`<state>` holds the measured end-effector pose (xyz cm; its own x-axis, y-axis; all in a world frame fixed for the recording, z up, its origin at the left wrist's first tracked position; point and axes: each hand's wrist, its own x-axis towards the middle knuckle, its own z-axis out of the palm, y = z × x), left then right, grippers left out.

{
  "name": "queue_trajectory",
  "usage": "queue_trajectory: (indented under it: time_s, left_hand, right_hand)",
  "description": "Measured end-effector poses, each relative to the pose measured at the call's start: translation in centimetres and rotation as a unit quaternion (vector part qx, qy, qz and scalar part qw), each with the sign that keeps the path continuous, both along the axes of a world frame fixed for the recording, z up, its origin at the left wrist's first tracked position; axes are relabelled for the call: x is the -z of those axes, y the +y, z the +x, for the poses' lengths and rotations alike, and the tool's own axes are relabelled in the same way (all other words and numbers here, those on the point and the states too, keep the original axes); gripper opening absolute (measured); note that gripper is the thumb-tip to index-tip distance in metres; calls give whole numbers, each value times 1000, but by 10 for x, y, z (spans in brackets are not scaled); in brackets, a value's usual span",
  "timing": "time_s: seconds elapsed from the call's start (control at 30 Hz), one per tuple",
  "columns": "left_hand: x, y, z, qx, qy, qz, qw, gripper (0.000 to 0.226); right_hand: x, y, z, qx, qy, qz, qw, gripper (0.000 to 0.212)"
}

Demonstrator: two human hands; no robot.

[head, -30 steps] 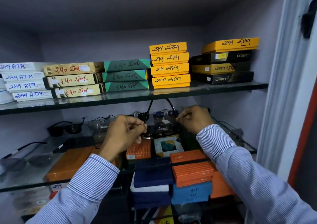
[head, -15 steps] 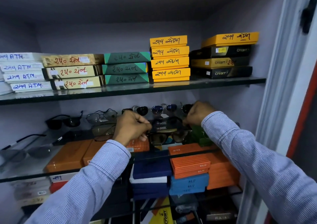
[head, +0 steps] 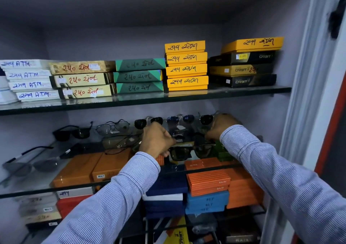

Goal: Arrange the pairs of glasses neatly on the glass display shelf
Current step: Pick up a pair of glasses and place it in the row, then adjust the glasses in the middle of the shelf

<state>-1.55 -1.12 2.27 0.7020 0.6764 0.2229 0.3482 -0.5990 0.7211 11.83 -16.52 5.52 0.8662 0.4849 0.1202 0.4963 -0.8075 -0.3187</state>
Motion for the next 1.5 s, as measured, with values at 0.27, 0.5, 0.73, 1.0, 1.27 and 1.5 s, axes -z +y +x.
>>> queue_trajectory:
  time_s: [0.27, 0.5, 0.73, 1.0, 1.27, 1.5]
  left_hand:
    - [2, -2, -5, 1, 12, 6, 1000, 12]
    - [0, 54, -51, -66, -26, 140, 988, 10]
    - [2, 100, -83, -69, 35, 182, 980, 14]
    - [20, 106, -58, -33, 86, 208, 974, 26]
    - [25, 110, -50, -17, 62, 262, 963, 19]
    - [4, 109, -87, -32, 25, 285, 958, 13]
  right_hand:
    - [1, 0, 1, 10, -47, -13, 999, 56]
    - [-1, 28, -16, -58, -86, 49, 993, 29]
    - [-2, 113, -74, -133, -126, 77, 980, 21]
    - [-4, 169, -78, -168, -100, -130, 972, 45]
    - [-4, 173, -77, -171, -121, -93, 973, 30]
    - [-11, 146, -76, -189, -68, 26, 979, 18]
